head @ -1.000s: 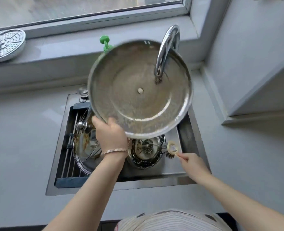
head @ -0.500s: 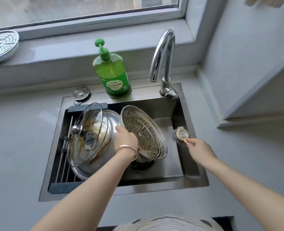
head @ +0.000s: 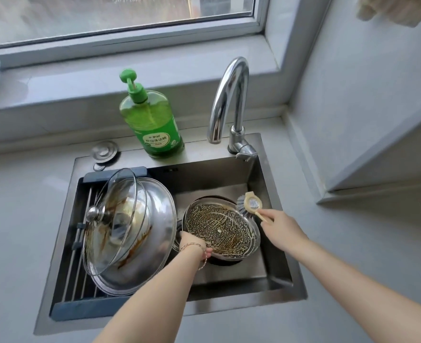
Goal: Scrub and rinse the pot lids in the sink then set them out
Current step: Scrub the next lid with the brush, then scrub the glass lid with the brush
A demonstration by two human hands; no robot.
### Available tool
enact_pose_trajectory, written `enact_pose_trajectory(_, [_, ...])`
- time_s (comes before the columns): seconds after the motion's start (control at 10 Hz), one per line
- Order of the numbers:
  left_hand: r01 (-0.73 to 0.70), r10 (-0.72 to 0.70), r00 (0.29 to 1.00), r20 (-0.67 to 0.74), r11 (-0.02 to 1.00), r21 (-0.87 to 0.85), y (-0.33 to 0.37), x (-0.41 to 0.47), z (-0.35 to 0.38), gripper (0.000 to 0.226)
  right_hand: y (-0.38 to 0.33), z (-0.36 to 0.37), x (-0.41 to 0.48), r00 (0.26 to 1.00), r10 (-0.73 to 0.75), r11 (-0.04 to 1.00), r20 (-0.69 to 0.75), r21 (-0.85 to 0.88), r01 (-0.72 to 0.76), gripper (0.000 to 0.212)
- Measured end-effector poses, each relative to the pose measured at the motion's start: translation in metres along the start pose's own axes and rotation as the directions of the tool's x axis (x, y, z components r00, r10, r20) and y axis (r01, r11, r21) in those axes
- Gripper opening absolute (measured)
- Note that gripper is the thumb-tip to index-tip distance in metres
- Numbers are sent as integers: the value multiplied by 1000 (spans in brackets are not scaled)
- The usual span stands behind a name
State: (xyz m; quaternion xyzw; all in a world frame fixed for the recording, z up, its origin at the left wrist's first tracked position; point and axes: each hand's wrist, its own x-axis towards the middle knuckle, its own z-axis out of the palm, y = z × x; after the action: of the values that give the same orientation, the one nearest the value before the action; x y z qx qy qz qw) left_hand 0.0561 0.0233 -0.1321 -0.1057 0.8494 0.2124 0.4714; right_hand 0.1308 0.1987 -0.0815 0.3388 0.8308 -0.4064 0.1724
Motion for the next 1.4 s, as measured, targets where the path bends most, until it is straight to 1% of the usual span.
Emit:
enact_pose_trajectory(0.1, [69, -391, 897, -206, 584, -809, 13, 2, -13, 31, -2, 4, -1, 1000, -7, 999, 25, 31, 6, 40])
enact_pose_trajectory(0.2, [-36, 0, 998, -65, 836, -548, 10, -3, -20, 35, -9, 9, -1, 999, -25, 998, 47, 53, 22, 39])
enact_pose_trajectory(0.3, [-273, 236, 960, -148, 902, -334, 23, -22, -57, 17, -31, 12, -2, 993, -47, 993, 106, 111, 35, 38])
enact_pose_trajectory(0.4, [-484, 394, 863, -318, 825, -292, 36, -46, -100, 16, -62, 14, 2, 988, -117, 980, 97, 175, 98, 39])
enact_pose_trajectory(0.5, [-653, 555, 708, -437, 750, -107, 48, -63, -151, 18, -100, 15, 7, 979, -182, 948, 96, 282, 149, 32])
enact_pose_trajectory(0.6, [-730, 690, 437, -577, 647, 220, 69, -69, -203, 23, -139, 9, 13, 967, -235, 895, 93, 408, 179, 21])
enact_pose_trajectory(0.7, [-717, 691, 280, -666, 612, 334, 100, -64, -248, 29, -173, 7, 20, 958, -271, 840, 91, 509, 189, 15])
enact_pose_trajectory(0.8, [-619, 713, 326, -621, 658, 430, 130, -48, -279, 35, -197, 10, 29, 962, -238, 806, 136, 579, 117, 15])
enact_pose_trajectory(0.9, [-561, 725, 453, -519, 684, 465, 150, -27, -298, 36, -213, 14, 39, 960, -207, 770, 187, 637, 42, 17])
enact_pose_trajectory(1.0, [-541, 691, 569, -446, 723, 429, 166, -14, -312, 42, -224, 18, 49, 953, -200, 747, 226, 665, -1, 20])
enact_pose_trajectory(1.1, [-566, 665, 632, -398, 747, 349, 174, -5, -320, 48, -232, 19, 59, 945, -200, 731, 258, 682, -31, 25])
enact_pose_trajectory(1.2, [-587, 673, 629, -389, 740, 329, 175, 2, -321, 50, -235, 19, 67, 940, -216, 712, 264, 701, -33, 25])
enact_pose_trajectory(1.3, [-601, 691, 609, -389, 722, 343, 173, 8, -320, 49, -235, 21, 74, 942, -216, 682, 256, 730, -42, 24])
enact_pose_trajectory(1.4, [-578, 690, 616, -380, 723, 378, 172, 15, -317, 48, -235, 21, 77, 944, -212, 674, 253, 737, -46, 23])
